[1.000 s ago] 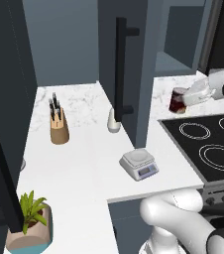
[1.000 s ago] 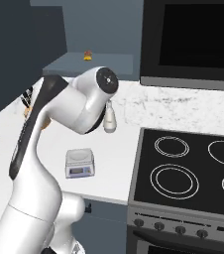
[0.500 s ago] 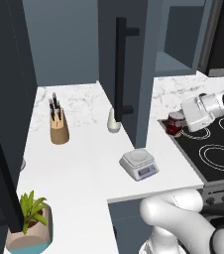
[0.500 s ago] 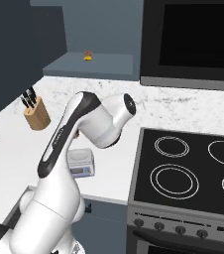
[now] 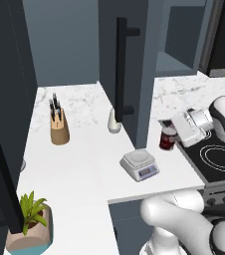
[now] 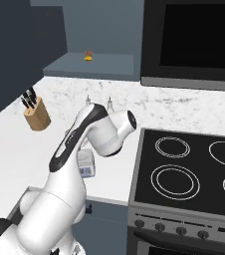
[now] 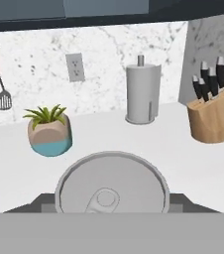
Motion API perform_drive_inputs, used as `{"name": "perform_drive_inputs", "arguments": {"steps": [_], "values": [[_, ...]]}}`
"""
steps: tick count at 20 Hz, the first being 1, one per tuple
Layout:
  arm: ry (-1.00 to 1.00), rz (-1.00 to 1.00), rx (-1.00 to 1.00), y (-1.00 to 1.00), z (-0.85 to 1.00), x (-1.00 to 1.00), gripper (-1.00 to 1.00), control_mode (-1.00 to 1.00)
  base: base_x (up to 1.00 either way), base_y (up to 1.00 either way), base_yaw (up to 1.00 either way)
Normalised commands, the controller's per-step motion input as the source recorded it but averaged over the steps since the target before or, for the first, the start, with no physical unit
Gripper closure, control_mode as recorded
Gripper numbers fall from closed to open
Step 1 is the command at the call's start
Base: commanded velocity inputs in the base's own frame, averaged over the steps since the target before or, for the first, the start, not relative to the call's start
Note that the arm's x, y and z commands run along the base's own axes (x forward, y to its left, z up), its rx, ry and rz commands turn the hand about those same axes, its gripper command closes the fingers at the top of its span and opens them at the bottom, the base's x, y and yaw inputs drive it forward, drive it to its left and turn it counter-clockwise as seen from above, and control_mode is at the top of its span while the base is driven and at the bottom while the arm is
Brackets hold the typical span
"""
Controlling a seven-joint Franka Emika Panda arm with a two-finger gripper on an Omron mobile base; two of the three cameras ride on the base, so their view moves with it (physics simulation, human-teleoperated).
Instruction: Pick the canned food and place it on the digital scale for weighing, and close the cabinet.
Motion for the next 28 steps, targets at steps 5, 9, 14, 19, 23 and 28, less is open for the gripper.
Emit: {"name": "perform_drive_inputs", "arguments": {"steps": [5,9,14,19,23,28], "values": [[-0.07,0.00,0.00,0.20,-0.44,0.39,1.00,-1.00,0.00,0.00,0.00],[-0.11,0.00,0.00,0.10,-0.39,0.36,1.00,-1.00,0.00,0.00,0.00],[-0.02,0.00,0.00,0.24,-0.34,0.35,1.00,-1.00,0.00,0.00,0.00],[0.00,0.00,0.00,0.23,-0.25,0.33,1.00,-1.00,0.00,0.00,0.00],[0.00,0.00,0.00,0.07,-0.32,0.29,1.00,-1.00,0.00,0.00,0.00],[0.00,0.00,0.00,0.01,-0.35,0.27,1.00,-1.00,0.00,0.00,0.00]]}}
